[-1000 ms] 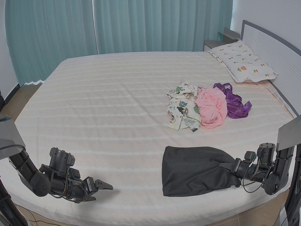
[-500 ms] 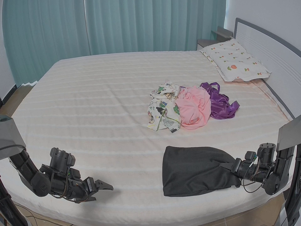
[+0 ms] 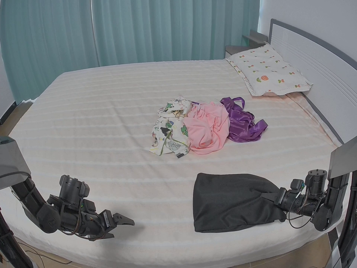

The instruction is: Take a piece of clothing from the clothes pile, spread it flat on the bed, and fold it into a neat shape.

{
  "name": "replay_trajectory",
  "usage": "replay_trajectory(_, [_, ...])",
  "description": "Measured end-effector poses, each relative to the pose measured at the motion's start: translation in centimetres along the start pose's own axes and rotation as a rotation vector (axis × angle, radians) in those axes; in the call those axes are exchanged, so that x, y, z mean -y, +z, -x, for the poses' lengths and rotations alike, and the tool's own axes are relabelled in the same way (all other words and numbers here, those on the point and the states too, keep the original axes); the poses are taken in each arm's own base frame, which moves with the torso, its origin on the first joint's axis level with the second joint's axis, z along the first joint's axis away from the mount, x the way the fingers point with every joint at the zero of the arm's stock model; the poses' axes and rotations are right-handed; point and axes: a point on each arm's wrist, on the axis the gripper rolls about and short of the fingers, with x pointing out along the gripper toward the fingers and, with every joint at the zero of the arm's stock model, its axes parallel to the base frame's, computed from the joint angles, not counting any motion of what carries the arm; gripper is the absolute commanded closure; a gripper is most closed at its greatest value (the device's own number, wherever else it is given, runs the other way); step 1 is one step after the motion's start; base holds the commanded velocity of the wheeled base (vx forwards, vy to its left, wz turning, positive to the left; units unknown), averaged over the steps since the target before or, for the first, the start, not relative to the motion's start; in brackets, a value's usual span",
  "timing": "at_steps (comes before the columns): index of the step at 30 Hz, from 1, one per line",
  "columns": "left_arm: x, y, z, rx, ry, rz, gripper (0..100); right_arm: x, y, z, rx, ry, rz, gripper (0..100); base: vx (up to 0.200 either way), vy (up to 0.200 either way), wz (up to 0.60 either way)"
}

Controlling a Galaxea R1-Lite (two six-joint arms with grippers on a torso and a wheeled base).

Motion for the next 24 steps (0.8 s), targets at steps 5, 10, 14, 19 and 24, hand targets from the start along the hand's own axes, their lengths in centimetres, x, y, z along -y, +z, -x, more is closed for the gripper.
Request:
replay_trajectory(5, [0.0,0.0,0.0,0.000,0.000,-0.001,0,0.1,-0.1,-0.1,-0.006,-0.004,0.008,0,0.000,0.000,0.00])
replay_trajectory(10, [0.0,0.0,0.0,-0.001,0.000,-0.002,0,0.4,0.0,-0.1,0.001,-0.012,0.004,0,0.000,0.000,0.00])
replay_trajectory(14, [0.0,0.0,0.0,-0.001,0.001,-0.002,0,1.3,1.0,0.3,0.043,-0.033,-0.005,0,0.000,0.000,0.00])
replay_trajectory(19, [0.0,0.0,-0.1,0.010,0.019,-0.004,0,3.0,2.7,0.8,0.121,-0.071,-0.029,0,0.000,0.000,0.00])
replay_trajectory(24, [0.1,-0.2,-0.5,0.022,0.047,-0.014,0,4.3,3.6,0.9,0.135,-0.114,-0.065,0,0.000,0.000,0.00])
